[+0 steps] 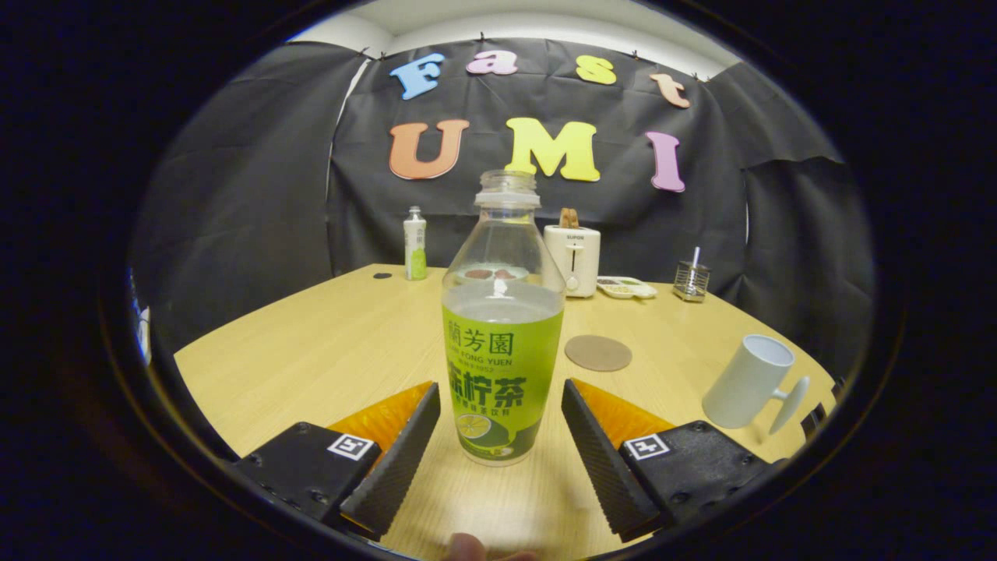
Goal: Take the bottle from table, then pour the juice into the cup, finally place the bottle on the coaster
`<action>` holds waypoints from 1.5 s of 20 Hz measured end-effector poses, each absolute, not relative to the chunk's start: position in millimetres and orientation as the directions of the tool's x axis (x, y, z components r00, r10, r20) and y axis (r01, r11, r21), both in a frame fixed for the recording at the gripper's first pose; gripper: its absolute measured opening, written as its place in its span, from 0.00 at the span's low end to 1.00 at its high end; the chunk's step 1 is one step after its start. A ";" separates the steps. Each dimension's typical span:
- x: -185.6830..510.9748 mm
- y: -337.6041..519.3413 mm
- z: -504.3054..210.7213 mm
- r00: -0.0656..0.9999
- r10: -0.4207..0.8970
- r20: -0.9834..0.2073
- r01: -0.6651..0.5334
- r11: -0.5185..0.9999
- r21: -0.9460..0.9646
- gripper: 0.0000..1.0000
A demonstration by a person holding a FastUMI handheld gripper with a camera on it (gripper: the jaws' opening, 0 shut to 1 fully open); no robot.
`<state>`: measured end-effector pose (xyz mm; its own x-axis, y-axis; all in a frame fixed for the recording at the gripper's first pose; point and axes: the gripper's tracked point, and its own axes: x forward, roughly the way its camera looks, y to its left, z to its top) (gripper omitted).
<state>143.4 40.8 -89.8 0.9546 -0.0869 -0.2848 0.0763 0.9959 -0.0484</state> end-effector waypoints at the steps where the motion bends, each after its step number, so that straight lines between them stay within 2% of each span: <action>1: 145.6 40.3 -92.1 0.952 -0.089 -0.294 0.078 0.996 -0.050 1.00; 5: 151.2 39.9 -93.7 0.945 -0.097 -0.311 0.083 0.995 -0.057 0.98; 11: 153.9 42.4 -94.4 0.943 -0.091 -0.322 0.079 0.996 -0.048 0.84; 17: 147.6 46.6 -89.3 0.930 -0.088 -0.358 0.088 0.996 -0.017 0.81; 26: 115.8 38.6 -59.5 0.933 -0.063 -0.353 0.129 0.978 0.165 0.79; 30: 112.8 37.0 -47.0 0.950 0.021 -0.310 0.091 0.935 0.343 0.78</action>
<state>112.8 37.0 -47.0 0.9504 0.0213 -0.3103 0.0910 0.9350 0.3429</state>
